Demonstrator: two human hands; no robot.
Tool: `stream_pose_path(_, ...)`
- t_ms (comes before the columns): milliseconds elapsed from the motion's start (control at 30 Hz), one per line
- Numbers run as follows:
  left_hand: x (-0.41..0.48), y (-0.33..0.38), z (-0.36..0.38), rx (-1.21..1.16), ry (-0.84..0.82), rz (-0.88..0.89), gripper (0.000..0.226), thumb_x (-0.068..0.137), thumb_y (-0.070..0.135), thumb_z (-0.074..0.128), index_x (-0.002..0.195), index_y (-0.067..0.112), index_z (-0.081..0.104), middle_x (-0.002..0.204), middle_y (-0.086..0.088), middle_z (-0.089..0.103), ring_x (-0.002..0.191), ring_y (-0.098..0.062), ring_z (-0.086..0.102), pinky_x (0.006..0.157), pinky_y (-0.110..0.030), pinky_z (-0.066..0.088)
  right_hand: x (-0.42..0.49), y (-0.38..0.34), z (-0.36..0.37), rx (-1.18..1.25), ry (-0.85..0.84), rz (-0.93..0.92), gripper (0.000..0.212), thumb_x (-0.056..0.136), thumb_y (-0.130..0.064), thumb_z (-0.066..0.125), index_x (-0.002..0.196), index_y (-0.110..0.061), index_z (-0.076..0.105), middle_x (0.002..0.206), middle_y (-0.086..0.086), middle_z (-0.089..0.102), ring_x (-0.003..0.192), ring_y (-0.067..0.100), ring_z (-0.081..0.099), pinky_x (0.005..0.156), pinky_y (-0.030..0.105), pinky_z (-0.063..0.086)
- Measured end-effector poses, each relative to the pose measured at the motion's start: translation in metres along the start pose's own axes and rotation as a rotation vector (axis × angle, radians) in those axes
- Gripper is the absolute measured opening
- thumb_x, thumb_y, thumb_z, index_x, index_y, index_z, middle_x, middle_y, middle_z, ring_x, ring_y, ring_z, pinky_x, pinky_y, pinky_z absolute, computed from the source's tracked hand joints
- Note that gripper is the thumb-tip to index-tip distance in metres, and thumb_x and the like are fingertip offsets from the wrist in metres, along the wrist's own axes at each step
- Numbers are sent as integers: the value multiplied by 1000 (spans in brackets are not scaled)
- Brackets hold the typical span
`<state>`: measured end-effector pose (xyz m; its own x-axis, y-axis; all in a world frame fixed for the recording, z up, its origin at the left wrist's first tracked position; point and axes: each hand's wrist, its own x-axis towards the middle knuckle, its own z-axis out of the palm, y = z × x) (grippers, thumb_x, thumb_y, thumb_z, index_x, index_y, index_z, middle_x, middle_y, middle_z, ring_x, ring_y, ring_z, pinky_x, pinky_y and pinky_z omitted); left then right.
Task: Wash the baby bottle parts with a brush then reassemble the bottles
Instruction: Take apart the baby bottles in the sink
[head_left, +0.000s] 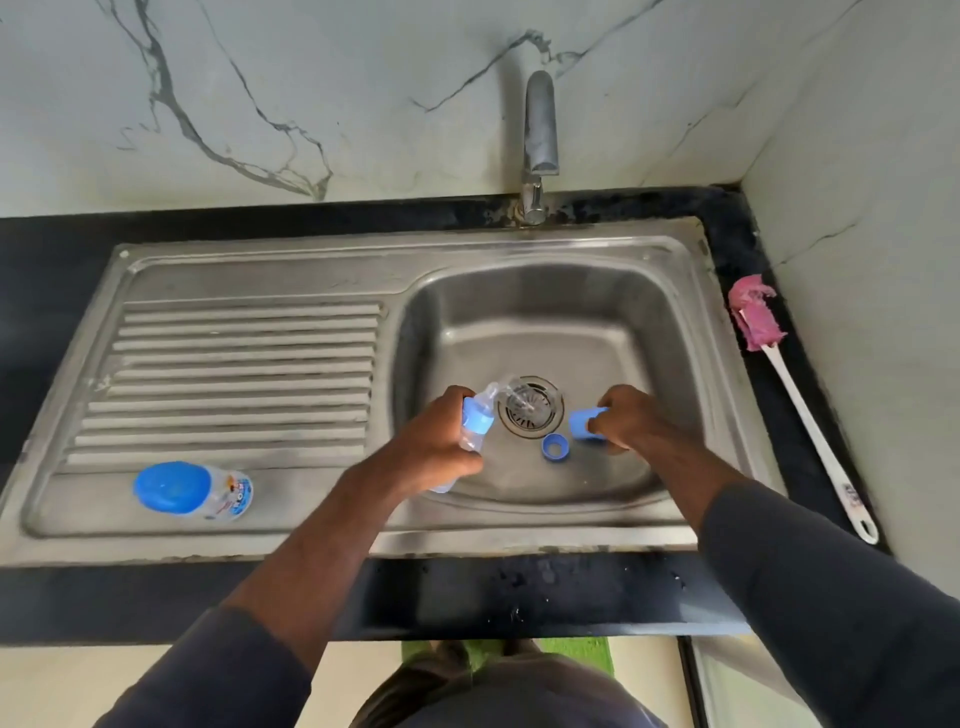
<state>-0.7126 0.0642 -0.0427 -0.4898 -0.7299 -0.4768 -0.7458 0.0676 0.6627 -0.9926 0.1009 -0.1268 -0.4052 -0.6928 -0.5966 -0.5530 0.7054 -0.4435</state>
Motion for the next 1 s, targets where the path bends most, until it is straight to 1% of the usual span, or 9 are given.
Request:
stream_pose_path(67, 5, -4, -1, -20, -7, -17, 63, 75, 6, 66, 128, 25, 39, 104, 3, 52, 89, -15, 56, 65, -27, 42, 2, -1, 6, -230, -44, 9, 44, 78, -27, 77, 115, -10, 60, 119, 15, 64, 106, 35, 65, 85, 36, 56)
stream_pose_path(167, 11, -8, -1, -36, -45, -46, 68, 75, 8, 66, 133, 26, 35, 109, 1, 51, 95, -17, 56, 69, -28, 43, 12, 5, 18, -434, -72, 4, 50, 80, -24, 75, 123, -8, 55, 129, 14, 60, 118, 31, 60, 83, 30, 45)
stream_pose_path(300, 17, -16, 0, -41, -63, -26, 76, 63, 31, 77, 132, 23, 46, 120, -2, 50, 106, -19, 55, 88, -34, 48, 22, 5, 26, -436, -111, 3, 54, 76, -22, 77, 126, -12, 59, 130, 14, 58, 118, 29, 59, 83, 27, 44)
stream_pose_path(533, 27, -11, 5, -43, -104, 53, 82, 74, 25, 84, 145, 32, 44, 122, -7, 55, 111, -21, 59, 100, -38, 48, 13, 16, 4, -436, -53, -29, 48, 76, -21, 76, 121, -16, 60, 125, 10, 60, 115, 31, 59, 91, 35, 51)
stream_pose_path(633, 30, -6, 6, 36, -159, 79, 96, 82, 25, 81, 158, 26, 23, 132, -10, 57, 121, -25, 56, 105, -37, 44, 3, 1, -3, -143, -4, -89, 28, 83, -34, 78, 102, -19, 66, 110, 8, 68, 96, 26, 66, 82, 34, 53)
stream_pose_path(700, 33, -5, 7, 69, -190, 106, 112, 81, 31, 81, 161, 31, 1, 138, -3, 57, 125, -20, 55, 110, -35, 41, -19, -26, -10, 236, -187, -114, 35, 90, -50, 68, 97, -16, 67, 97, 7, 71, 78, 22, 65, 66, 31, 50)
stream_pose_path(767, 35, -4, 8, 142, -217, 168, 117, 82, 35, 80, 159, 35, -9, 143, 0, 55, 128, -17, 54, 111, -35, 41, -48, -48, -17, 348, -442, -170, 45, 95, -55, 55, 108, -14, 67, 102, 8, 72, 77, 21, 67, 60, 28, 49)
stream_pose_path(900, 26, 3, 10, 282, -239, 378, 104, 92, 36, 70, 159, 32, -9, 151, -1, 48, 133, -20, 51, 109, -33, 41, -75, -52, -15, 157, -661, -261, 35, 101, -38, 57, 114, -5, 60, 98, 12, 72, 82, 28, 72, 57, 31, 52)
stream_pose_path(1000, 14, -5, 15, 481, -116, 491, 109, 81, 50, 77, 160, 24, 5, 153, -7, 40, 131, -25, 49, 104, -36, 45, -80, -42, -4, 403, -610, -202, 40, 95, -32, 68, 116, 1, 59, 99, 20, 71, 81, 24, 72, 58, 30, 53)
